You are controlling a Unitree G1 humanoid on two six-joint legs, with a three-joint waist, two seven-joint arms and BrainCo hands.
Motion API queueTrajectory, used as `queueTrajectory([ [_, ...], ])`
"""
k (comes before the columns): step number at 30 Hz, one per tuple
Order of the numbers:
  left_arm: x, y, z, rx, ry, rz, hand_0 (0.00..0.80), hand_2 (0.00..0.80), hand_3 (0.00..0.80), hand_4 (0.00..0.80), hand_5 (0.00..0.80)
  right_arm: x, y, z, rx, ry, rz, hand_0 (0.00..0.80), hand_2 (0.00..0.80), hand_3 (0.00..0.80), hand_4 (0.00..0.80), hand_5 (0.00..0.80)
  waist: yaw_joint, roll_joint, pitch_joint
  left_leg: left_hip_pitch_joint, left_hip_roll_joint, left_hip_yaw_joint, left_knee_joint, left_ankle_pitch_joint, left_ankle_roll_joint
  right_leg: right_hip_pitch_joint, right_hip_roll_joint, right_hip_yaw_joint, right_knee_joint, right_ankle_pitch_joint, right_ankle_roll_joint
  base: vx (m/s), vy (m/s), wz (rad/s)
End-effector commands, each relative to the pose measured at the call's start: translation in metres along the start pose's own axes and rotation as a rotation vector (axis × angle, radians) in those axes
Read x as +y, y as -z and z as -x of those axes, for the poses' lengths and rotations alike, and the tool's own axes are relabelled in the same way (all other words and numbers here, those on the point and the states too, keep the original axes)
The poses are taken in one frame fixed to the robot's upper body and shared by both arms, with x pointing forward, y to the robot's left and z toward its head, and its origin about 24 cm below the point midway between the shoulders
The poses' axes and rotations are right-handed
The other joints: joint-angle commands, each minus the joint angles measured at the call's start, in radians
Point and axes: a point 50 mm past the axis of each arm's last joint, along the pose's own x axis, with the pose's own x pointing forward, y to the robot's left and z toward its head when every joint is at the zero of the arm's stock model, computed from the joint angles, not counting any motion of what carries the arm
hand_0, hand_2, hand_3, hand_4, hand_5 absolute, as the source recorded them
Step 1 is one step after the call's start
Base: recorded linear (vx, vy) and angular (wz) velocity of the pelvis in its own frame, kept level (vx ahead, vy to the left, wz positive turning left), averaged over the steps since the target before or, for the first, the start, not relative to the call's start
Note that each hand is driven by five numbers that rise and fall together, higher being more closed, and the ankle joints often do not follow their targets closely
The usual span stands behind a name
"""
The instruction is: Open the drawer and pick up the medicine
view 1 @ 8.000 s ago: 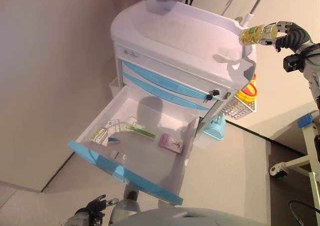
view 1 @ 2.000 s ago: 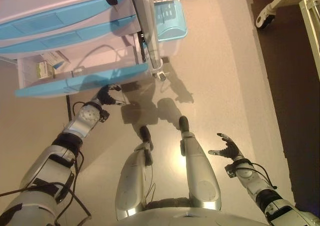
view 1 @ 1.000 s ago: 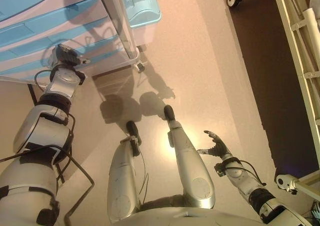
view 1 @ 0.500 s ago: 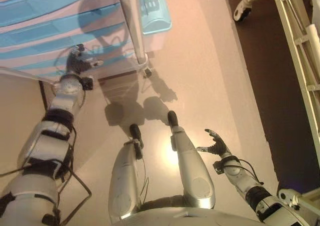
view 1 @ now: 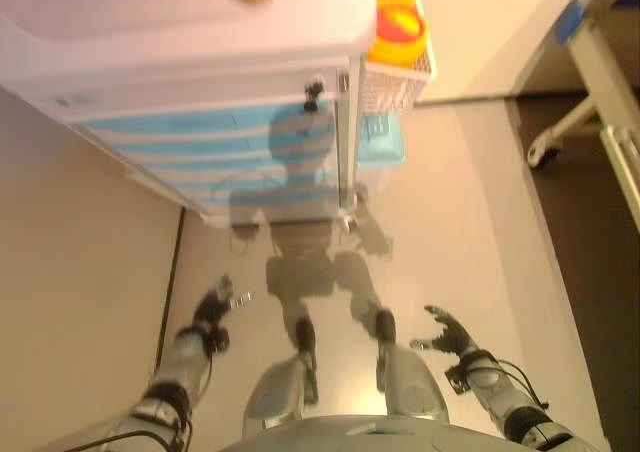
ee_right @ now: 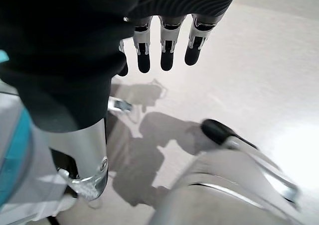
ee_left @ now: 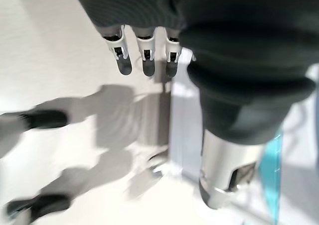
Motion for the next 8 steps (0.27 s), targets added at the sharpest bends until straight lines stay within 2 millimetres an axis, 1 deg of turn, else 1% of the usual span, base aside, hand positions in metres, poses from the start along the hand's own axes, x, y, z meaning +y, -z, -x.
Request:
queueTrajectory([
  [1, 0.001, 0.013, 0.003, 0.076, 0.038, -0.095, 0.0, 0.0, 0.0, 0.0, 0.0, 0.014, 0.01, 0.006, 0.02, -0.062, -0.015, 0.0, 0.0, 0.0, 0.0, 0.0, 0.027, -0.043, -0.044, -0.017, -0.047, 0.035, 0.071, -0.133, 0.019, 0.018, 0.016, -0.036, 0.031, -0.07, 0.008, 0.062, -0.044, 0.17],
  [2, 0.0, 0.024, 0.006, 0.123, 0.037, -0.092, 0.0, 0.0, 0.0, 0.0, 0.0, 0.018, 0.013, 0.006, 0.036, -0.073, -0.037, 0.0, 0.0, 0.0, 0.0, 0.0, 0.033, -0.043, -0.057, -0.002, -0.042, 0.04, 0.048, -0.125, 0.016, 0.035, 0.018, -0.047, 0.017, -0.068, 0.009, 0.031, -0.046, 0.17],
  [4, 0.0, 0.036, 0.009, 0.187, 0.027, -0.062, 0.0, 0.0, 0.0, 0.0, 0.0, 0.023, 0.017, 0.007, 0.062, -0.085, -0.095, 0.0, 0.0, 0.0, 0.0, 0.0, 0.041, -0.042, -0.074, 0.016, -0.04, 0.036, 0.02, -0.114, 0.011, 0.058, 0.023, -0.056, 0.004, -0.071, 0.009, 0.006, -0.049, 0.1],
  [7, -0.003, 0.054, 0.015, 0.28, 0.029, -0.024, 0.0, 0.0, 0.0, 0.0, 0.0, 0.032, 0.024, 0.008, 0.127, -0.104, -0.193, 0.0, 0.0, 0.0, 0.0, 0.0, 0.048, -0.048, -0.095, 0.031, -0.045, 0.026, 0.03, -0.125, 0.015, 0.076, 0.022, -0.057, 0.013, -0.083, 0.004, -0.008, -0.03, 0.22],
  [8, -0.004, 0.056, 0.016, 0.285, 0.037, -0.027, 0.0, 0.0, 0.0, 0.0, 0.0, 0.033, 0.025, 0.008, 0.139, -0.104, -0.213, 0.0, 0.0, 0.0, 0.0, 0.0, 0.049, -0.049, -0.097, 0.033, -0.046, 0.025, 0.033, -0.127, 0.016, 0.079, 0.022, -0.057, 0.015, -0.085, 0.003, -0.003, -0.012, 0.11],
])
